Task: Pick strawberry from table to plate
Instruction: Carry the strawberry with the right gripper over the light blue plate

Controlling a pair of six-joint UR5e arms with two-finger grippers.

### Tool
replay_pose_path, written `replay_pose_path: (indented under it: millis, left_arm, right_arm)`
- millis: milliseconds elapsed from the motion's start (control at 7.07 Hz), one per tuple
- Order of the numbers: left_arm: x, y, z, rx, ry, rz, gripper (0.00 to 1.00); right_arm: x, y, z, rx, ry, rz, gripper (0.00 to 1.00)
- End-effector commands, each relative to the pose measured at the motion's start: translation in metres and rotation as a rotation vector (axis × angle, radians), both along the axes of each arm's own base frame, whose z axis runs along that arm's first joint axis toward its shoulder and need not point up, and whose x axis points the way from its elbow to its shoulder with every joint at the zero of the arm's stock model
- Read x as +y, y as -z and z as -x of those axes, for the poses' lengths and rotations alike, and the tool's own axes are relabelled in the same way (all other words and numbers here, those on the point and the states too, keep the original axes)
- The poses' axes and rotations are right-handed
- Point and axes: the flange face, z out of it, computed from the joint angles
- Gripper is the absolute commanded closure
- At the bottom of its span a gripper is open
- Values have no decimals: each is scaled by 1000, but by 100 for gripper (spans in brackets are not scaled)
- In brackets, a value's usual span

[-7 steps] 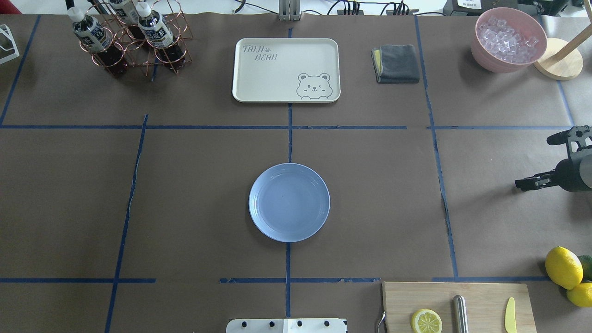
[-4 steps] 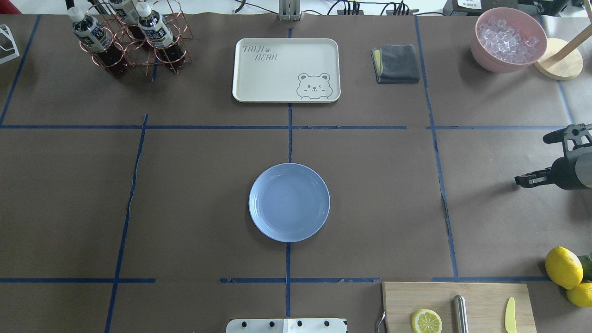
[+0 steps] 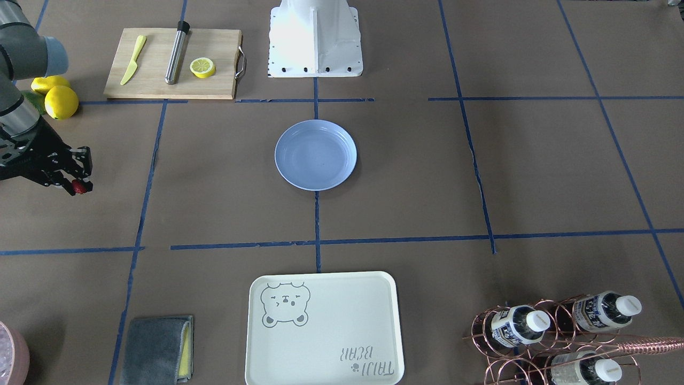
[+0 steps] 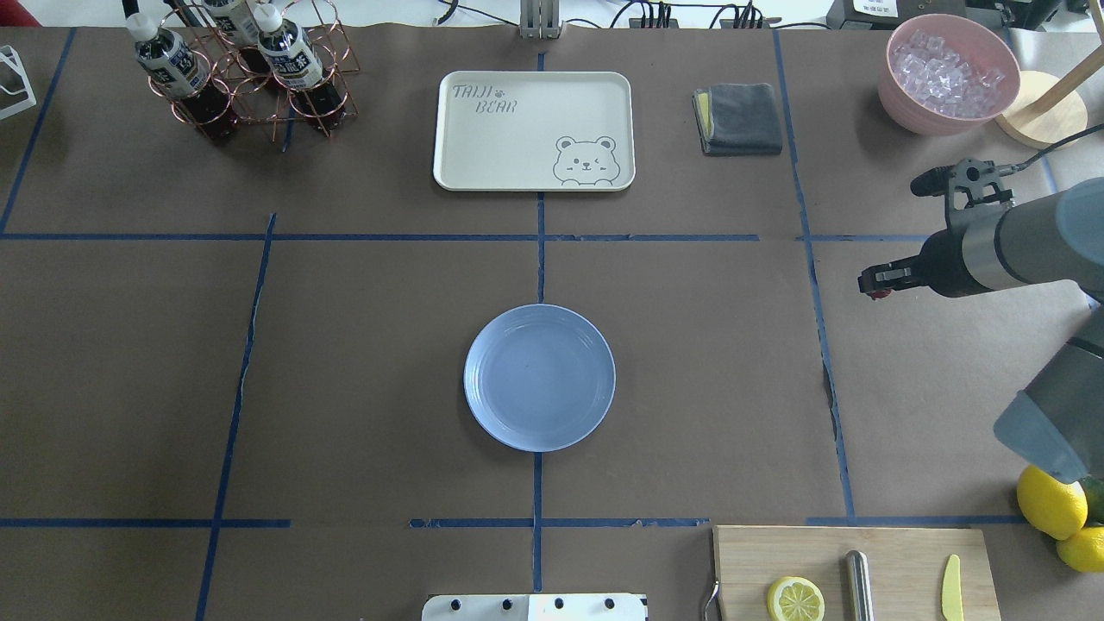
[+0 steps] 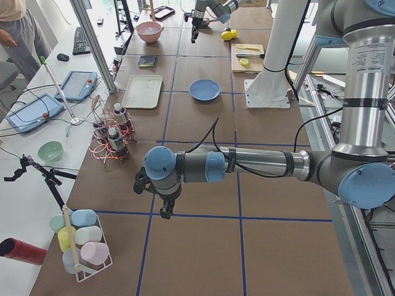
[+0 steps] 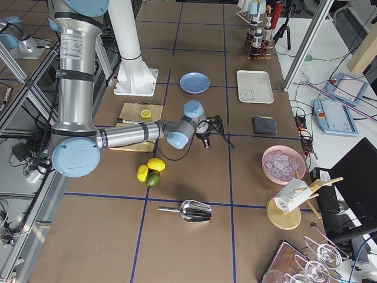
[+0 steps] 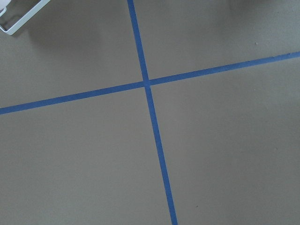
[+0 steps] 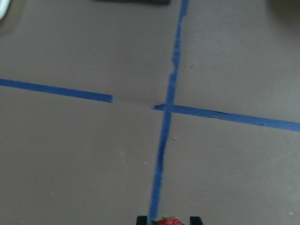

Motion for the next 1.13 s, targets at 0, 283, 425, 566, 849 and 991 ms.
replay_pose_path:
  millis: [0, 283, 425, 566, 849, 991]
  left_arm:
    - [-1, 2, 0, -9, -1, -4, 0]
    - [-1, 3, 0, -7, -5, -12, 0]
    - [-2, 4, -1, -7, -6, -15, 0]
    - [-3, 4, -2, -3, -9, -18, 0]
    - [-3, 5, -2, -1, -9, -19, 0]
    - [-2, 4, -2, 0, -9, -18, 0]
  right_arm:
    - [9, 119, 94, -17, -51, 101, 100]
    - [36, 208, 196, 30, -79, 151, 100]
    - [50, 229, 241, 24, -52, 156, 100]
    - [57, 255, 284, 29, -71, 146, 100]
    - [77, 265, 347, 70, -89, 172, 100]
    - [85, 264, 353, 78, -92, 155, 100]
